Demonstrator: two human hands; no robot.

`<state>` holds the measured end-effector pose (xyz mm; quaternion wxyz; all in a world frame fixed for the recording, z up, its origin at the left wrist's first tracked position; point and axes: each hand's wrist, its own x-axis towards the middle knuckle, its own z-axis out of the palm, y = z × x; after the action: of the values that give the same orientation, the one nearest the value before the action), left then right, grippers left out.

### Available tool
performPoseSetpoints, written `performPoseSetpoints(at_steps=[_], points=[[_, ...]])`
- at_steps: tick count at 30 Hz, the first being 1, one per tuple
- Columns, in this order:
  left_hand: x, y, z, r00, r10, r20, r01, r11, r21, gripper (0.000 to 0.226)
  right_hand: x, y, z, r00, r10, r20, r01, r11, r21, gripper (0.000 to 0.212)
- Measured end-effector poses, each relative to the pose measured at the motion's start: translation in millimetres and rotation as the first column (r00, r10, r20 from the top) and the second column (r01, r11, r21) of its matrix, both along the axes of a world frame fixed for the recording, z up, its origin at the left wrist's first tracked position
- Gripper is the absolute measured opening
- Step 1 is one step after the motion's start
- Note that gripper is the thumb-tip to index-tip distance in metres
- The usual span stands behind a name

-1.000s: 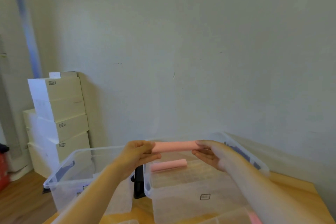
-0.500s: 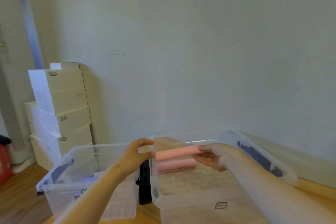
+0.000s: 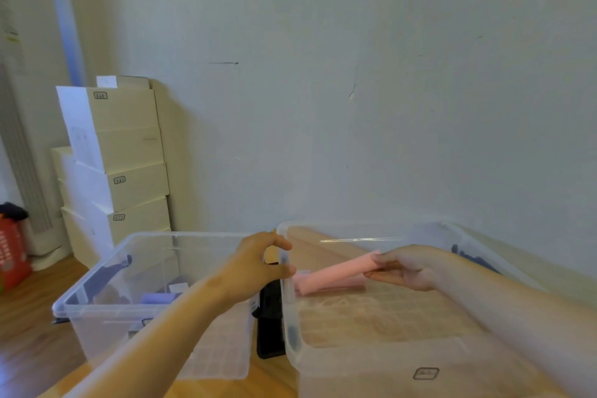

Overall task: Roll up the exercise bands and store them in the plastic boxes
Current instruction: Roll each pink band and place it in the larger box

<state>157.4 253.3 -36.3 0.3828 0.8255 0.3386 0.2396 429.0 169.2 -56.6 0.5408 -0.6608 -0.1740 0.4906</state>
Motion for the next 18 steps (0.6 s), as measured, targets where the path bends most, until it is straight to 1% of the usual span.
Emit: performPoseSetpoints(at_steps=[3,6,8,10,12,14,16,18], points=[[0.3,0.1,0.6,1.0,-0.006,-0.006,0.006,1.0,0.019,0.033,-1.7,1.2,-6.4,0.999,0.009,0.046,-0.008,1.0,-0.017,0.01],[0.4,0.8,0.1,1.0,-0.008,-0.025,0.009,1.0,0.025,0.033,-3.3,5.3,-16.1,0.994,0.022,0.103,-0.012,0.995,-0.095,0.021],[-0.3,0.9,0.4,0.999,-0.012,-0.031,0.013,1.0,0.027,0.033,-3.5,7.7,-21.0,0.991,0.041,0.127,-0.022,0.989,-0.149,0.024],[-0.5,0.6,0.8,0.999,-0.02,-0.039,0.021,0.999,0.03,0.032,-4.8,6.9,-22.8,0.979,0.117,0.164,-0.074,0.966,-0.247,0.021],[-0.7,0.5,0.8,0.998,-0.027,-0.05,0.029,0.999,0.034,0.031,-5.6,3.2,-24.6,0.956,0.218,0.196,-0.134,0.92,-0.368,0.021],[-0.9,0.2,0.6,0.998,-0.031,-0.056,0.033,0.999,0.037,0.03,-4.0,1.5,-25.8,0.939,0.267,0.219,-0.151,0.889,-0.433,0.019],[-0.9,0.1,0.3,0.998,-0.032,-0.058,0.035,0.998,0.043,0.029,-2.6,3.1,-25.9,0.937,0.266,0.228,-0.145,0.887,-0.439,0.017],[-0.9,-0.7,0.3,0.998,-0.032,-0.06,0.035,0.998,0.045,0.029,-1.2,7.6,-27.4,0.945,0.238,0.222,-0.131,0.903,-0.409,0.016]])
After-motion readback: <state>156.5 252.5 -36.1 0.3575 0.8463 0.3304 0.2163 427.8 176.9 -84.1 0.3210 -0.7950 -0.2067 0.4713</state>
